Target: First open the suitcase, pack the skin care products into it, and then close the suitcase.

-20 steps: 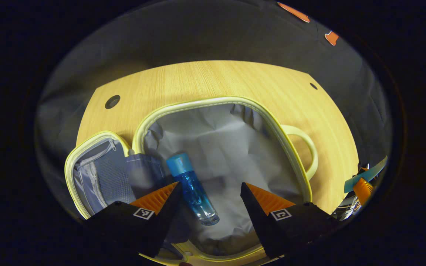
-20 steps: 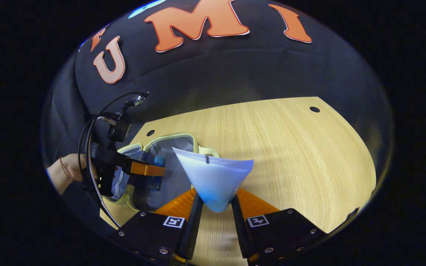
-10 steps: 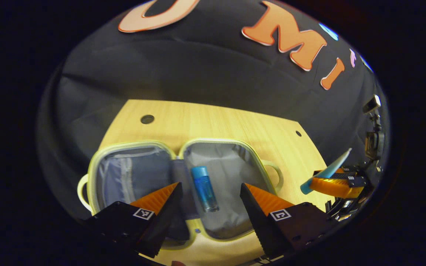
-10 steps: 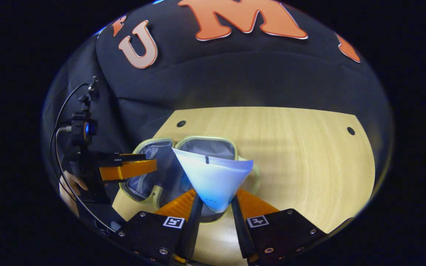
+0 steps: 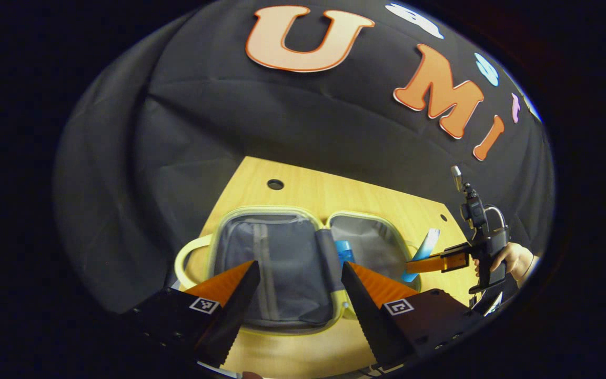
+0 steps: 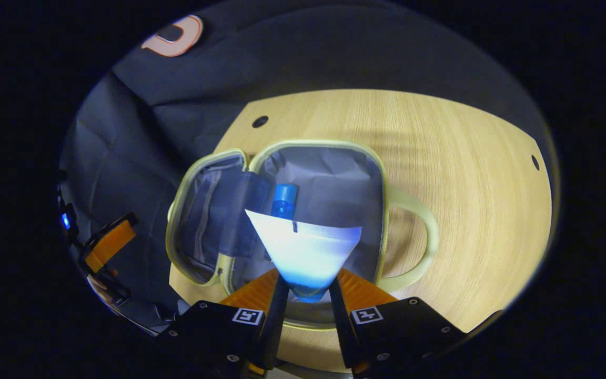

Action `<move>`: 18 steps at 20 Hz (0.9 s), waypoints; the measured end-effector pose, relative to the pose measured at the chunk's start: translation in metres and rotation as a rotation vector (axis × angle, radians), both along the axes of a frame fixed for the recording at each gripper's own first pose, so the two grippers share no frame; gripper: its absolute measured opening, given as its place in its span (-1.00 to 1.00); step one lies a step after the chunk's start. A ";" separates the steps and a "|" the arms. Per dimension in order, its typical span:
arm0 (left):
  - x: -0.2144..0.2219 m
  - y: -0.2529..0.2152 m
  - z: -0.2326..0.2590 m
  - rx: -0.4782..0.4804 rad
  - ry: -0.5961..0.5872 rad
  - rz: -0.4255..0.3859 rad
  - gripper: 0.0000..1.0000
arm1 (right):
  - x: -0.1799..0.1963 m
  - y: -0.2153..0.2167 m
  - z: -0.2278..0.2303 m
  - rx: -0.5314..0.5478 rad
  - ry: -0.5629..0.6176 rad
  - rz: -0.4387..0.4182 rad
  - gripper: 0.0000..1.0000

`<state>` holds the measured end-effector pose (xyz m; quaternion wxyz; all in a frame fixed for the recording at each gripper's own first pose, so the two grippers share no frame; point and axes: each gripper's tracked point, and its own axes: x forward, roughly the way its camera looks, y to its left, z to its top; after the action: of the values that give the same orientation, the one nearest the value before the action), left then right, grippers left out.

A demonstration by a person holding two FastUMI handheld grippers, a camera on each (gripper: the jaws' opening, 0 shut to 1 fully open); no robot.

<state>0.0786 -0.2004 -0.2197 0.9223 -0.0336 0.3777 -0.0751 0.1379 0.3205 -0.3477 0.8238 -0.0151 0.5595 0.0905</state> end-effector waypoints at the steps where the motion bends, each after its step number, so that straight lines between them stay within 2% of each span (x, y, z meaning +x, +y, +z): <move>1: -0.004 0.007 -0.002 -0.009 0.009 0.017 0.95 | 0.004 -0.003 -0.007 -0.005 0.013 -0.015 -0.05; 3: -0.013 0.023 -0.004 -0.016 0.028 0.050 0.95 | 0.011 -0.006 -0.016 0.002 0.038 -0.044 -0.05; 4: -0.015 0.029 -0.010 -0.015 0.038 0.064 0.95 | 0.014 -0.006 -0.019 0.000 0.044 -0.056 0.05; 5: -0.016 0.034 -0.013 -0.015 0.042 0.076 0.94 | 0.014 -0.006 -0.021 0.003 0.055 -0.056 -0.05; 6: -0.016 0.037 -0.014 -0.013 0.043 0.085 0.94 | 0.014 -0.008 -0.022 -0.001 0.066 -0.059 -0.05; 7: -0.016 0.041 -0.014 -0.011 0.042 0.089 0.94 | 0.017 -0.012 -0.022 -0.024 0.059 -0.062 0.05; 8: -0.017 0.043 -0.014 -0.010 0.043 0.093 0.94 | 0.017 -0.015 -0.024 -0.040 0.050 -0.062 -0.02; 9: -0.017 0.044 -0.015 -0.011 0.042 0.095 0.95 | 0.019 -0.017 -0.026 -0.053 0.039 -0.068 0.05; 10: -0.018 0.043 -0.015 -0.015 0.045 0.092 0.94 | 0.020 -0.015 -0.024 -0.053 0.027 -0.071 -0.06; 11: -0.018 0.042 -0.016 -0.017 0.045 0.089 0.94 | 0.021 -0.014 -0.019 -0.049 0.019 -0.073 0.31; 13: -0.018 0.043 -0.017 -0.023 0.047 0.085 0.94 | 0.018 -0.007 -0.011 -0.035 -0.010 -0.066 0.53; 14: -0.017 0.045 -0.018 -0.028 0.047 0.085 0.94 | 0.018 -0.003 -0.004 -0.025 -0.030 -0.058 0.78; 15: -0.016 0.048 -0.019 -0.035 0.047 0.087 0.94 | 0.017 0.000 0.002 -0.018 -0.053 -0.047 0.89; 18: -0.011 0.068 -0.024 -0.037 0.029 0.099 0.94 | 0.022 0.002 0.028 -0.010 -0.198 -0.007 0.92</move>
<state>0.0677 -0.1321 -0.2434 0.9185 -0.0704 0.3874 -0.0360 0.1602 0.3226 -0.3201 0.8752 -0.0263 0.4759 0.0830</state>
